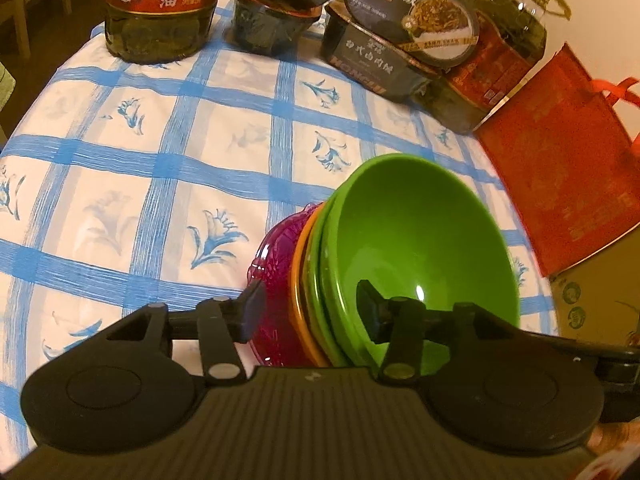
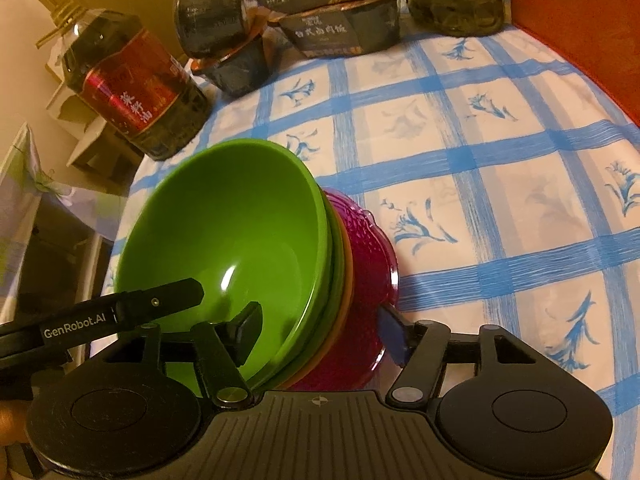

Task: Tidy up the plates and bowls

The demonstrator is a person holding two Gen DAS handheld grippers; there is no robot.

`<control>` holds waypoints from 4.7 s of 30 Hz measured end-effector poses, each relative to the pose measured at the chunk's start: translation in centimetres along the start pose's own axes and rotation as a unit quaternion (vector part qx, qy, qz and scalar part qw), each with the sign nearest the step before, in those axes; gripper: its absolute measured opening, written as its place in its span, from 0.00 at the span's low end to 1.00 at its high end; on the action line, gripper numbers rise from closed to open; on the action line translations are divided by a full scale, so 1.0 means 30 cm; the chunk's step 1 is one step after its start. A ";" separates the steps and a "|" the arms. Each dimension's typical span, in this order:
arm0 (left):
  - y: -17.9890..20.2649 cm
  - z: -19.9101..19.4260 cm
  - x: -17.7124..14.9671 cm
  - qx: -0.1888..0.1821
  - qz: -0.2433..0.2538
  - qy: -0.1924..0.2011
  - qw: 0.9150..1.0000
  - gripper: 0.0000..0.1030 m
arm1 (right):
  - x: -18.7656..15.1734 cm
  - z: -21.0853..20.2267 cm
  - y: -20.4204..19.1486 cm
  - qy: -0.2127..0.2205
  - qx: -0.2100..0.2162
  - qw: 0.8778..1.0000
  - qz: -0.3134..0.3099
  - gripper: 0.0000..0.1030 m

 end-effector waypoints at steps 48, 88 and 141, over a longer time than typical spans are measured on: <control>-0.142 -0.601 -0.676 0.067 0.043 0.156 0.984 0.82 | -0.720 -0.469 -0.193 0.097 -0.056 0.991 -0.069 0.73; -0.115 -0.697 -0.927 0.077 0.064 0.108 0.989 0.91 | -0.934 -0.589 -0.251 0.110 -0.076 0.984 -0.120 0.73; -0.082 -0.695 -0.948 0.074 0.072 0.105 0.989 0.93 | -0.942 -0.591 -0.214 0.108 -0.082 0.985 -0.110 0.73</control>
Point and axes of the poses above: each gripper's, at about its wrist camera, not at the fingertips, and z roughly the way its jaws point, y to its right, x to its top, the point moved 9 cm from there along z, roughly the way its jaws point, and after that the axes turned 11 degrees about x, right-handed, at the moved point
